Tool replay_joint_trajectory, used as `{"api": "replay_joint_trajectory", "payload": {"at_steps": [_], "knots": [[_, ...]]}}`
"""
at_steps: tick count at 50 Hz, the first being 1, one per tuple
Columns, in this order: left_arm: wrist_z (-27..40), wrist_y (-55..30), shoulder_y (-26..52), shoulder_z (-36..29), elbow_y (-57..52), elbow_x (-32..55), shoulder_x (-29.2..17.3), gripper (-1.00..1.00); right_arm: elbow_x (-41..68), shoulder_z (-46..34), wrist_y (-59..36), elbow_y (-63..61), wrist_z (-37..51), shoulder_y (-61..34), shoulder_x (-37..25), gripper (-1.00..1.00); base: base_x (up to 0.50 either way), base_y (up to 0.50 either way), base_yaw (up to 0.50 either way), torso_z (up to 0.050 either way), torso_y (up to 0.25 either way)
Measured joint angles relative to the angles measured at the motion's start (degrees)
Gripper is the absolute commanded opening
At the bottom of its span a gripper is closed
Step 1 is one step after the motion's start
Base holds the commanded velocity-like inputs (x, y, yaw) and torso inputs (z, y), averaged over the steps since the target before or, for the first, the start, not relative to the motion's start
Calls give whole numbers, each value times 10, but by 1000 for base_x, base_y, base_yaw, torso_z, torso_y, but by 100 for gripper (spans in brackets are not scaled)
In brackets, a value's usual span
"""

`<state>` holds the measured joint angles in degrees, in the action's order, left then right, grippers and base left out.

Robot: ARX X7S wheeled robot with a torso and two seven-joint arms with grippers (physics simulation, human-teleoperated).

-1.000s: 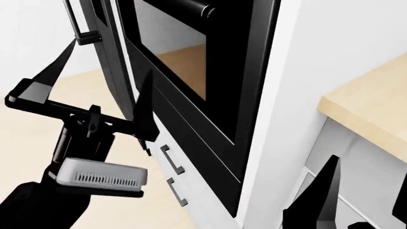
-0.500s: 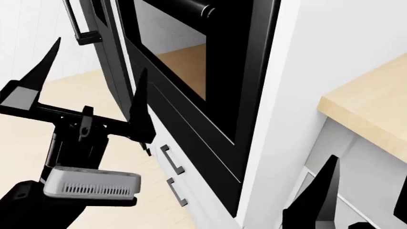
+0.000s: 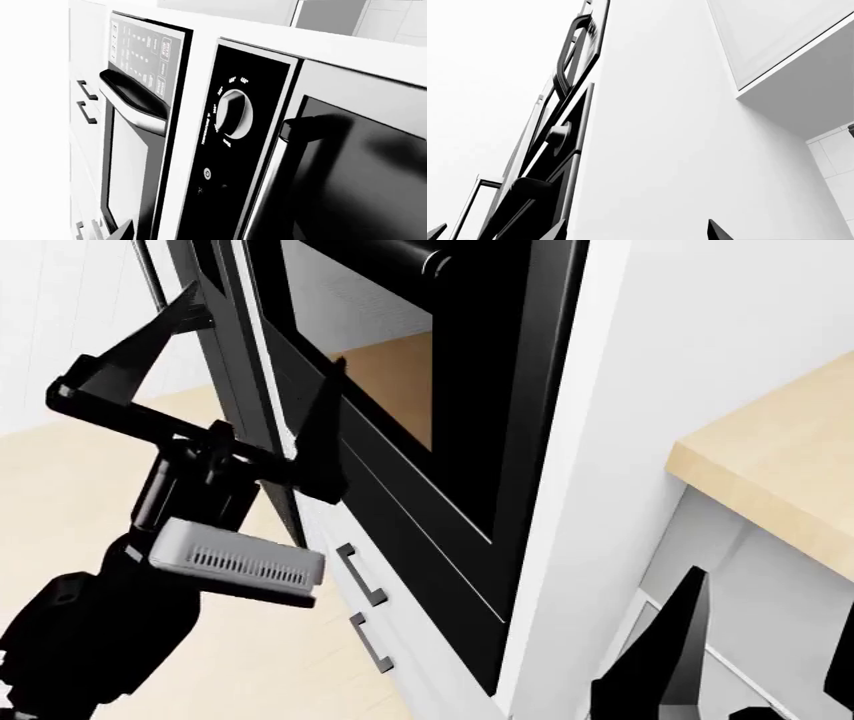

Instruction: Open the oven door

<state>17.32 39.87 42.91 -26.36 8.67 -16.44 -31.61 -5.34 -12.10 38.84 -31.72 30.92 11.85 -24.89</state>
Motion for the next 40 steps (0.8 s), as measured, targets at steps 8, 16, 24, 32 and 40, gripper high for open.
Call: {"api": "replay_joint_trajectory", "payload": {"at_steps": [8, 16, 24, 32, 40], "knots": [[-29, 5, 43, -21, 48, 5, 7, 100, 0, -1, 1, 1, 1, 1, -1, 100, 0, 0, 0, 0, 0], [-68, 9, 86, -45, 96, 16, 13, 100, 2, -1, 1, 1, 2, -1, -3, 100, 0, 0, 0, 0, 0], [-105, -1, 120, -61, 128, 31, 16, 100, 4, -1, -1, 1, 2, -3, -4, 100, 0, 0, 0, 0, 0], [-134, -14, 147, -70, 144, 42, 14, 100, 6, -2, -1, 1, 3, -3, -6, 100, 0, 0, 0, 0, 0], [-151, -21, 173, -76, 170, 45, 16, 100, 6, -3, -1, 2, 4, -3, -6, 100, 0, 0, 0, 0, 0]]}}
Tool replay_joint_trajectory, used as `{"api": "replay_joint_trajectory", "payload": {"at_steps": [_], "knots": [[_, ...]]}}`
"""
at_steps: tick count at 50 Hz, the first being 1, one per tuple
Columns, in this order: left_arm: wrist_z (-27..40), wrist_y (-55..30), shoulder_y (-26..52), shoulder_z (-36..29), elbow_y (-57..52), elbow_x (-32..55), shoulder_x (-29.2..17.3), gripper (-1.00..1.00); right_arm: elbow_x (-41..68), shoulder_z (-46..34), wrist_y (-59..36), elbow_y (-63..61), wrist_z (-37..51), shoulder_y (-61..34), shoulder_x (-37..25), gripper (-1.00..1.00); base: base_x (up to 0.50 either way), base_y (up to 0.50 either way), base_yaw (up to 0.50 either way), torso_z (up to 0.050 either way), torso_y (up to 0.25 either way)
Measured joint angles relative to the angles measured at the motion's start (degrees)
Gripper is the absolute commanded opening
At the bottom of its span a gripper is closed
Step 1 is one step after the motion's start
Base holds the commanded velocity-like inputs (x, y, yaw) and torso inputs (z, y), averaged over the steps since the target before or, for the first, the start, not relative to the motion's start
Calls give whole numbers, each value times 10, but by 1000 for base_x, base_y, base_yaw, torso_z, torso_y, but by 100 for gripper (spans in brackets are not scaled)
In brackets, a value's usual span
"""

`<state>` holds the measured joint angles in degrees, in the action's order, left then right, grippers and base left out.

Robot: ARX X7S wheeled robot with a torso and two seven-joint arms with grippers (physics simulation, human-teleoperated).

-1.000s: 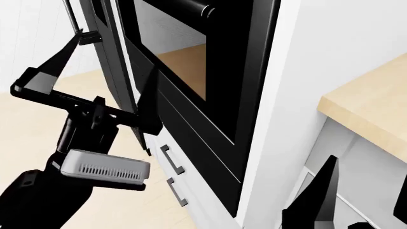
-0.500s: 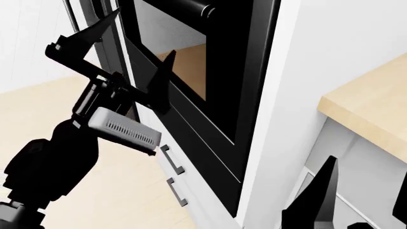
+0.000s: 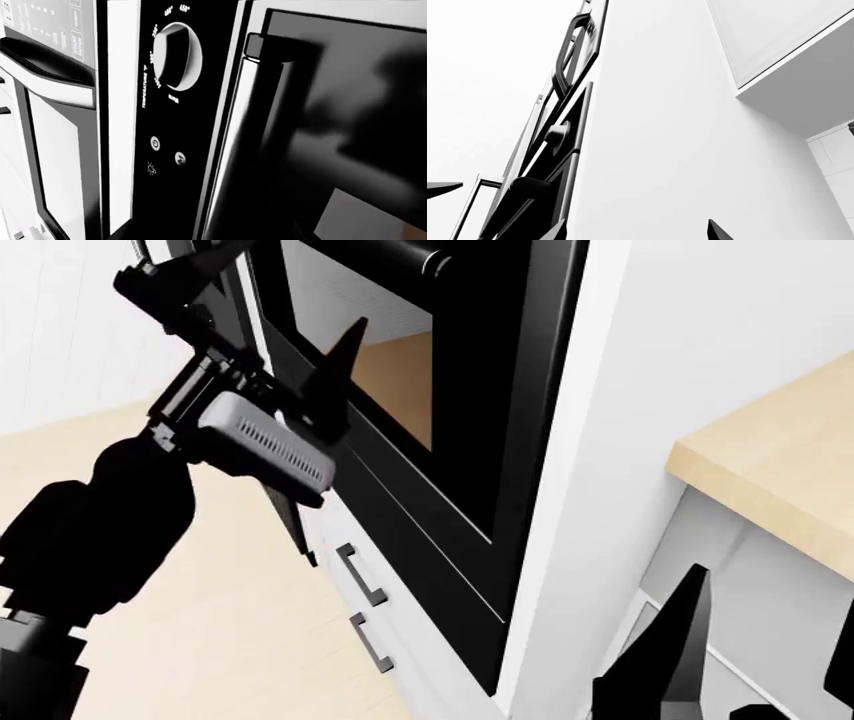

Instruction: Open the oven door

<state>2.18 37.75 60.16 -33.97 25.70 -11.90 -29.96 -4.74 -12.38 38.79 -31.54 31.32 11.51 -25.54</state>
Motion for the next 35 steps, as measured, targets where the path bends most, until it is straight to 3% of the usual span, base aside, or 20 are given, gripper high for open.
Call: {"api": "replay_joint_trajectory", "payload": {"at_steps": [35], "knots": [[-90, 46, 127, -52, 149, -9, 18, 100, 0, -3, 0, 2, 4, -1, -3, 100, 0, 0, 0, 0, 0]]}}
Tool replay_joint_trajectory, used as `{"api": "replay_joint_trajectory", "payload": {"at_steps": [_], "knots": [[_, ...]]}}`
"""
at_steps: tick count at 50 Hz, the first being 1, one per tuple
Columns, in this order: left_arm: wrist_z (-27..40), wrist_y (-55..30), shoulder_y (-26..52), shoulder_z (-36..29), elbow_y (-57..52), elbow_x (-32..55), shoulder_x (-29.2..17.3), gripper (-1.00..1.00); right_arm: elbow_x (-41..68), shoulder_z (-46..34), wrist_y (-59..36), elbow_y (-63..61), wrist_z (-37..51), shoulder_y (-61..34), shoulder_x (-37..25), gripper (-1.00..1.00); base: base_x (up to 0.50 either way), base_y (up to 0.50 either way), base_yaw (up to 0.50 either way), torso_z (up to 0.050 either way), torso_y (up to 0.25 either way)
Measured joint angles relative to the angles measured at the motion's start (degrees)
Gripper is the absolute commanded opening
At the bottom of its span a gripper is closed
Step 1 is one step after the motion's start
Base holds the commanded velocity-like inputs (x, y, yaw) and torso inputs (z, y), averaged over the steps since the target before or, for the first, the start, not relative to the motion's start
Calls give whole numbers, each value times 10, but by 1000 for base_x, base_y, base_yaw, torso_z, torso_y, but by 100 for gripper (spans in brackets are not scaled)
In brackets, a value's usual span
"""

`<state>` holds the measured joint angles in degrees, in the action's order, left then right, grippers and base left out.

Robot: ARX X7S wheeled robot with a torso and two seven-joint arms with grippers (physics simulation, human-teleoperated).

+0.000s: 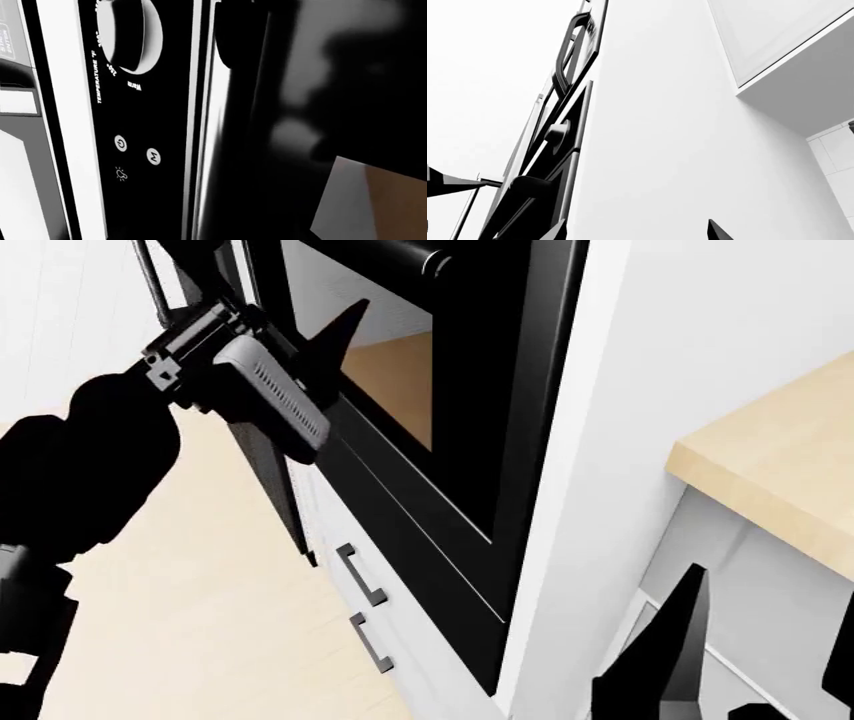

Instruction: Open the oven door

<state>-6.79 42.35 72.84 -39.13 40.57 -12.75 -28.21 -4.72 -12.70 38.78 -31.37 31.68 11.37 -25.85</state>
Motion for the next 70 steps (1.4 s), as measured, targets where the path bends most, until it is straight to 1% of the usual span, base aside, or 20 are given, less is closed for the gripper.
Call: {"api": "replay_joint_trajectory", "payload": {"at_steps": [9, 15, 21, 25, 32, 48, 55, 61, 62, 66, 70], "knots": [[-21, 35, 36, -17, 51, -3, 13, 100, 1, 0, 0, -1, 1, 0, -1, 100, 0, 0, 0, 0, 0], [-34, 79, 65, -34, 109, -7, 28, 100, 2, 0, 0, -1, 2, -1, -2, 100, 0, 0, 0, 0, 0], [-29, 122, 99, -63, 177, -13, 45, 100, 3, 0, -1, -1, 2, -1, -3, 100, 0, 0, 0, 0, 0], [-15, 140, 120, -100, 210, -4, 53, 100, 3, -1, 0, -1, 3, -1, -4, 100, 0, 0, 0, 0, 0], [21, 158, 153, -184, 251, 27, 62, 100, 3, -2, 0, -1, 3, -1, -4, 100, 0, 0, 0, 0, 0], [104, 173, 205, -358, 296, 83, 77, 100, 2, -4, 0, 1, 5, -2, -5, 100, 0, 0, 0, 0, 0], [130, 174, 221, -416, 311, 98, 86, 100, 2, -4, 0, 2, 6, -2, -5, 100, 0, 0, 0, 0, 0], [139, 175, 231, -448, 323, 110, 93, 100, 2, -5, 1, 2, 7, -2, -6, 100, 0, 0, 0, 0, 0], [140, 175, 232, -452, 325, 112, 94, -100, 2, -5, 1, 2, 7, -2, -6, 100, 0, 0, 0, 0, 0], [145, 171, 236, -463, 331, 117, 98, -100, 2, -5, 1, 2, 8, -2, -6, 100, 0, 0, 0, 0, 0], [150, 168, 240, -460, 334, 126, 100, -100, 2, -5, 1, 2, 8, -2, -7, 100, 0, 0, 0, 0, 0]]}}
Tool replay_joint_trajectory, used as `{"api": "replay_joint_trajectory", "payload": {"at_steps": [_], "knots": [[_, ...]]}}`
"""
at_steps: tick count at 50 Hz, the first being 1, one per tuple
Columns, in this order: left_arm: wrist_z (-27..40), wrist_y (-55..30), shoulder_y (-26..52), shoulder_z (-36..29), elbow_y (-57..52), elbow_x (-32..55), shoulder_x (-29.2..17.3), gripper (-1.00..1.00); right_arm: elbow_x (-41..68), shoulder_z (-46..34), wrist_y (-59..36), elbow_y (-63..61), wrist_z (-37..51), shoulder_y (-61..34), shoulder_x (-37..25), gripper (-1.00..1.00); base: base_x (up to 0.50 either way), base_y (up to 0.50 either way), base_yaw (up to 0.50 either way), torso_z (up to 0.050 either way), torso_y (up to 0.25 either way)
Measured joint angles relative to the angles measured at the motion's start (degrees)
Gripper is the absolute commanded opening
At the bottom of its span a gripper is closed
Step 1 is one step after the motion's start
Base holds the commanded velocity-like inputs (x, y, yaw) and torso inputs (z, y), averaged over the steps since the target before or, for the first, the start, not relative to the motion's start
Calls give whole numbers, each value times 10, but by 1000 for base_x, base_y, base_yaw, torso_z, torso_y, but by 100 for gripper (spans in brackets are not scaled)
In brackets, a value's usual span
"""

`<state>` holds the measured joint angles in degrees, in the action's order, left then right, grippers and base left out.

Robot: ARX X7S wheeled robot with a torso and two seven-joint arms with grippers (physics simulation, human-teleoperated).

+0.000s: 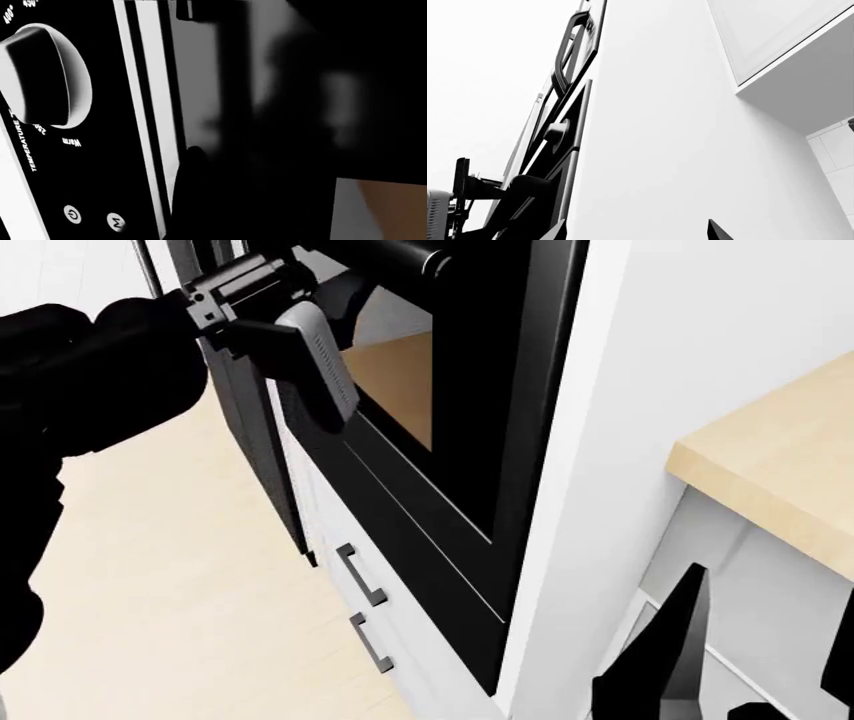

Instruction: Open the oven door

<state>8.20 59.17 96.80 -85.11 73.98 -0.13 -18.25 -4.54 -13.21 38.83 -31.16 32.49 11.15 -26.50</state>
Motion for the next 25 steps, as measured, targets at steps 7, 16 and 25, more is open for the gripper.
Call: {"api": "replay_joint_trajectory", "payload": {"at_steps": [7, 16, 25], "knots": [[-3, -3, 2, 5, 0, 9, 0, -100, 0, 0, -1, -1, 1, 0, -1, 100, 0, 0, 0, 0, 0], [-10, -3, 1, 11, 0, 11, 0, -100, 1, 0, -1, -2, 2, 0, -1, 100, 1, 1, 0, 0, 0], [-14, 0, 1, 16, 2, 10, 0, -100, 1, 0, -1, -1, 3, 0, -1, 100, 0, 0, 0, 0, 0]]}}
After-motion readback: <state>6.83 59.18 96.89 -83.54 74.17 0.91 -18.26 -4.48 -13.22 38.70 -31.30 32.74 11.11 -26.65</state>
